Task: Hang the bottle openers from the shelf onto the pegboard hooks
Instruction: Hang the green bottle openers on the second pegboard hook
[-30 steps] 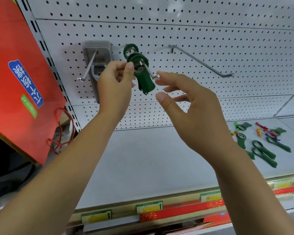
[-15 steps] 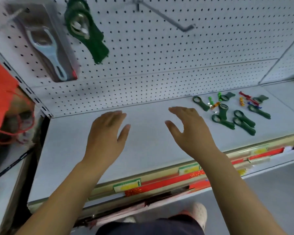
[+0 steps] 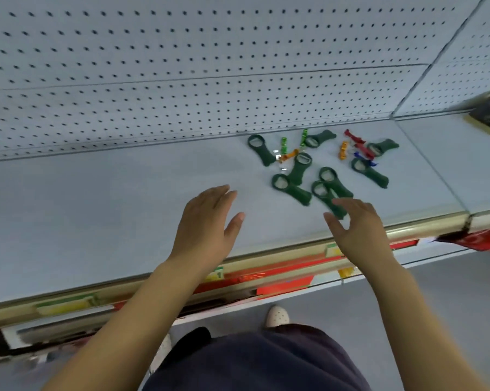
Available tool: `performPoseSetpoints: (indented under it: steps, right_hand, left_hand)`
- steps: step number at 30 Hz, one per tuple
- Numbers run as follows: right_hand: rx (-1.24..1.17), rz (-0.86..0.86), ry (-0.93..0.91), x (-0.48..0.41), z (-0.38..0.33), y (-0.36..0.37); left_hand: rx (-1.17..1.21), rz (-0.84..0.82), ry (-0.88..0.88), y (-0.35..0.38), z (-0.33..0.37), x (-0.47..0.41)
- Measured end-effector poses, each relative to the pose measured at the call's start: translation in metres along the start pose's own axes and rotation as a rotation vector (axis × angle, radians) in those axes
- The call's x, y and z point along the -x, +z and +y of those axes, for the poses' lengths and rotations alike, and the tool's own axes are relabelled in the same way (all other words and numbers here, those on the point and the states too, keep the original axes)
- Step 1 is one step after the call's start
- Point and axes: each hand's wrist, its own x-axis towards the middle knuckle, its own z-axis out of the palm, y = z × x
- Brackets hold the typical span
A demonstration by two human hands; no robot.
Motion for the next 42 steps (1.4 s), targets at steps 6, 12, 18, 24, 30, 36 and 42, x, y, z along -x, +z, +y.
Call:
performPoseSetpoints:
  steps: [6, 12, 18, 24, 30, 36, 42]
  right_hand:
    - [-0.028, -0.094, 0.036, -0.042, 0.066, -0.015]
    - [-0.009, -0.241, -0.054, -0.068, 0.065, -0.003]
    - [0.019, -0.251, -0.049, -0.070, 0.064, 0.012]
    - [0.046, -0.264, -0.036, -0.070, 0.064, 0.015]
    - [-0.009, -0.326, -0.002, -0.079, 0.064, 0.013]
    - [-0.043, -0.378, 0.026, -0.084, 0.064, 0.011]
    - [-0.118, -0.391, -0.036, -0.077, 0.063, 0.010]
  left_hand:
    - [0.124, -0.042, -0.165, 0.051, 0.080, -0.035]
    - [0.172, -0.039, -0.366, 0.068, 0.102, -0.048]
    - [0.224, -0.063, -0.343, 0.082, 0.105, -0.079]
    - [0.170, -0.028, -0.381, 0.102, 0.103, -0.117]
    - [0.129, -0.045, -0.366, 0.107, 0.101, -0.127]
    - [0.128, -0.014, -0.373, 0.101, 0.096, -0.127]
    - [0.325, 0.023, -0.490, 0.079, 0.096, -0.104]
